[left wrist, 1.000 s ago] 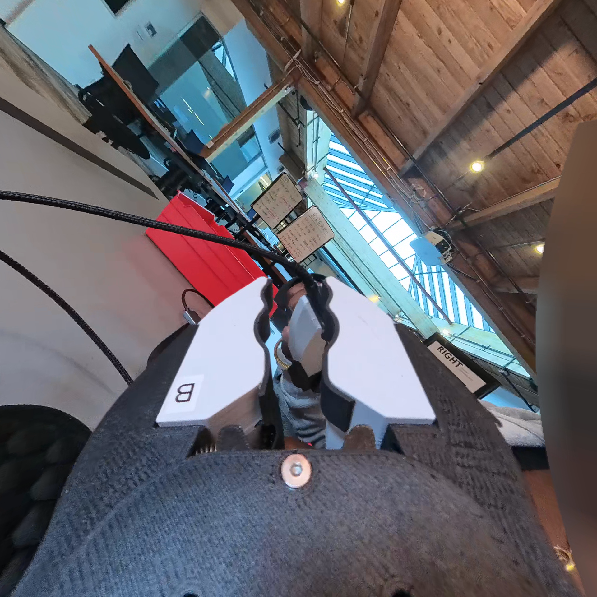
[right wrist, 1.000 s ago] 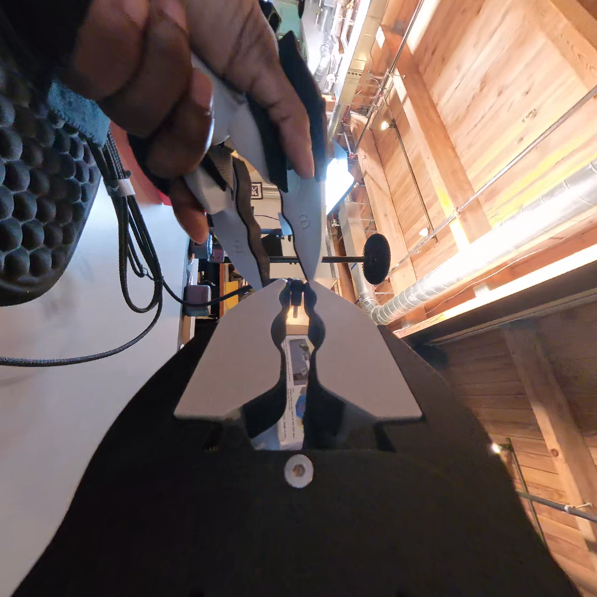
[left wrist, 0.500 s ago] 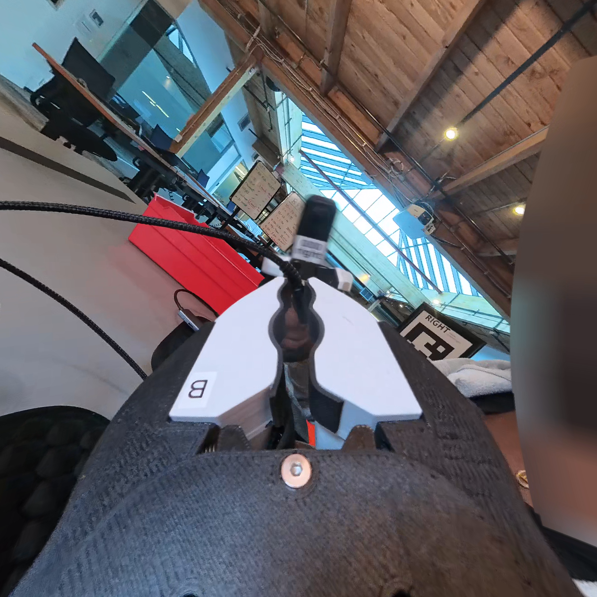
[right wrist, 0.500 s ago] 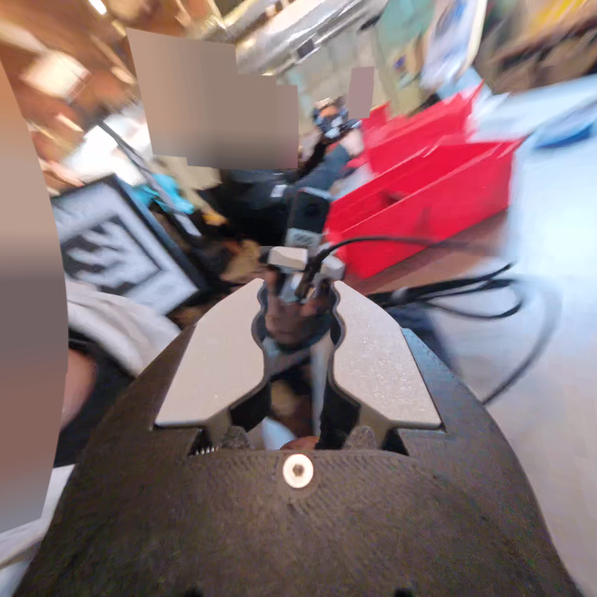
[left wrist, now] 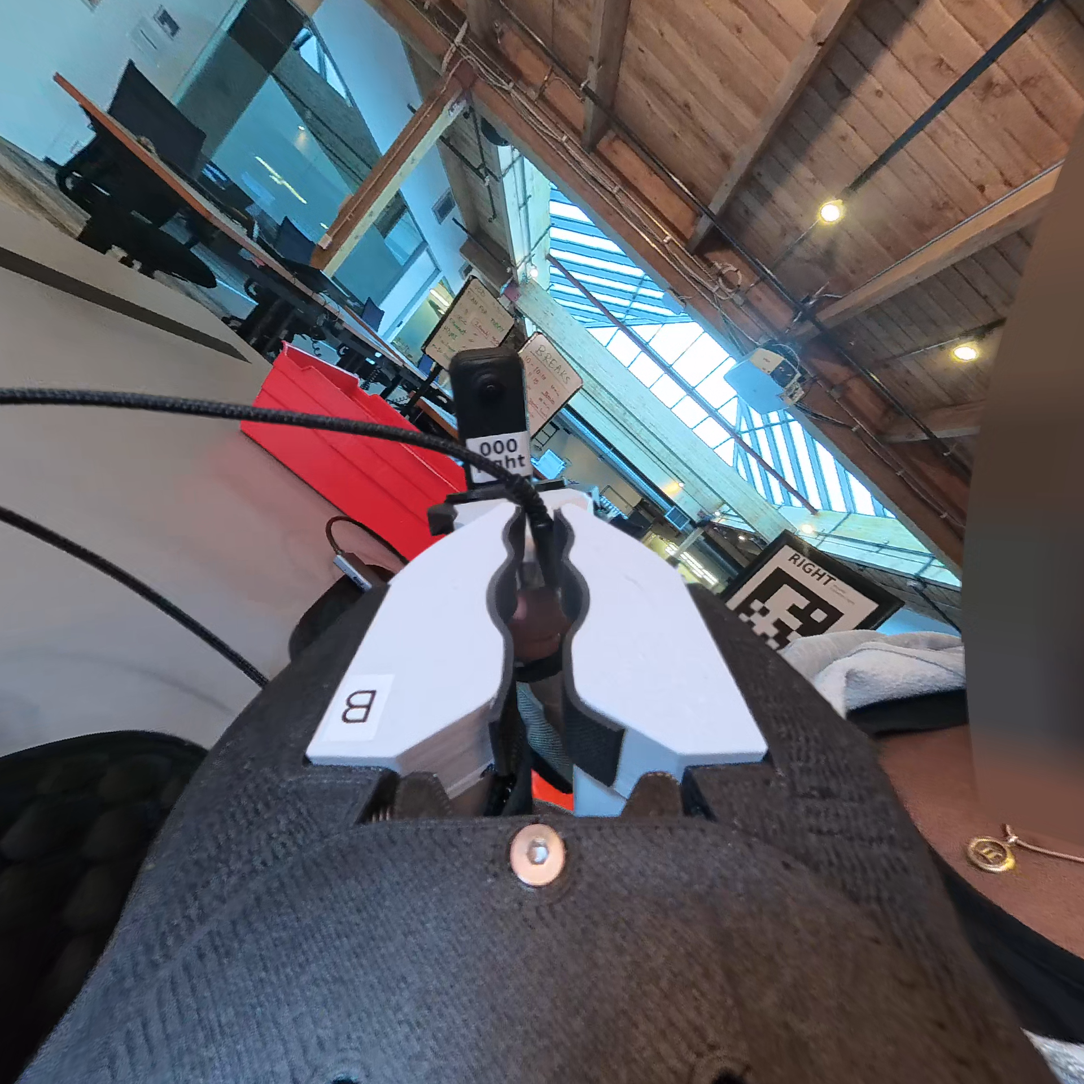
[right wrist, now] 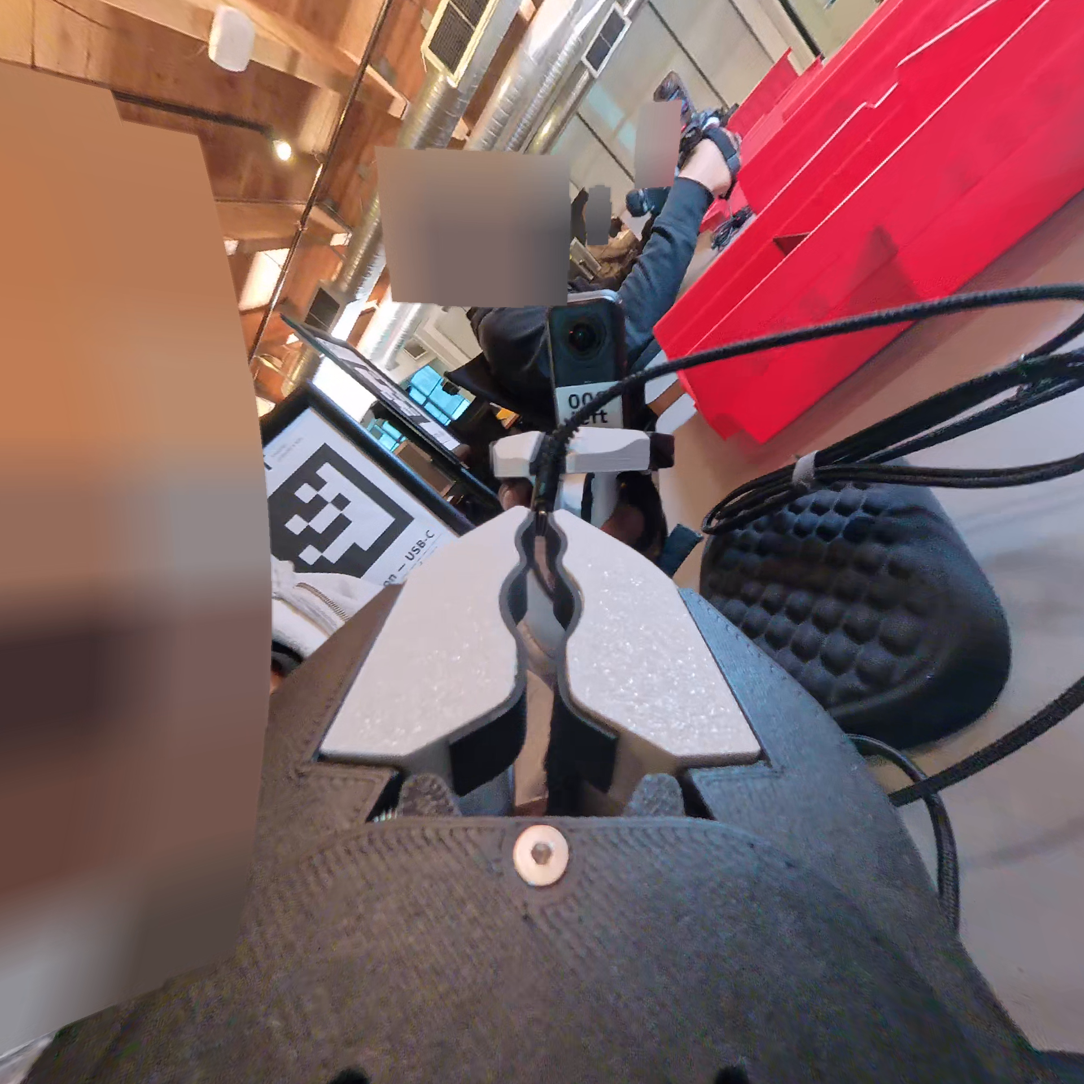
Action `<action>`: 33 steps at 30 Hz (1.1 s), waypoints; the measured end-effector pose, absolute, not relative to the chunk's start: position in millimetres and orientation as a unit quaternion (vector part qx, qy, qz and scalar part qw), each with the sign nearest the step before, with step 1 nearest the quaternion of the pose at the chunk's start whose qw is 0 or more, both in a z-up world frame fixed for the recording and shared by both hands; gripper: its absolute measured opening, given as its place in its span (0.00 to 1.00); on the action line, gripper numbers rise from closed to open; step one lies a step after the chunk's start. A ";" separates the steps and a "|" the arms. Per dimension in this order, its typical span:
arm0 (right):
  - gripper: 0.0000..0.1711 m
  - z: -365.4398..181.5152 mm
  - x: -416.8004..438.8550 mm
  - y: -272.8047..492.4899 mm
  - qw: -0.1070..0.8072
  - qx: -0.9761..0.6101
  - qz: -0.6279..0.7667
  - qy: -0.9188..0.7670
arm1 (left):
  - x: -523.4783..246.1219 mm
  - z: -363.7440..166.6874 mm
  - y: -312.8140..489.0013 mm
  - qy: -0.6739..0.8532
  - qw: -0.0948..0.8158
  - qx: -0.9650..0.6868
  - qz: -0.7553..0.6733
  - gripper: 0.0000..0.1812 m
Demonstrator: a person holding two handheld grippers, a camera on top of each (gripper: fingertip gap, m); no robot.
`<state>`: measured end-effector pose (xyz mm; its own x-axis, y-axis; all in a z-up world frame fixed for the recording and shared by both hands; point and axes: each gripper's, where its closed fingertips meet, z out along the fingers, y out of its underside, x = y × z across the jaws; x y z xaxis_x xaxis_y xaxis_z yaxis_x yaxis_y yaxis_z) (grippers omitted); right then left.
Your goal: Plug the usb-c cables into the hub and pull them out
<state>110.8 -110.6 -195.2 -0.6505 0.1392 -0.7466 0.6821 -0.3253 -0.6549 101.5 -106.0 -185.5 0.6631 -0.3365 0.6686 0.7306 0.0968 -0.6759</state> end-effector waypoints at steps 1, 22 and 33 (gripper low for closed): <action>0.01 -196.6 109.5 -110.2 0.175 0.376 -0.723 0.553 | 100.2 -187.2 -105.8 -0.181 0.718 -0.565 -0.365 0.06; 0.01 -197.0 111.5 -109.9 0.097 0.354 -0.706 0.605 | 119.1 -197.4 -102.4 -0.147 0.681 -0.614 -0.372 0.06; 0.19 -196.7 110.5 -89.7 0.054 0.374 -0.687 0.620 | 119.0 -200.4 -102.9 -0.140 0.693 -0.621 -0.338 0.05</action>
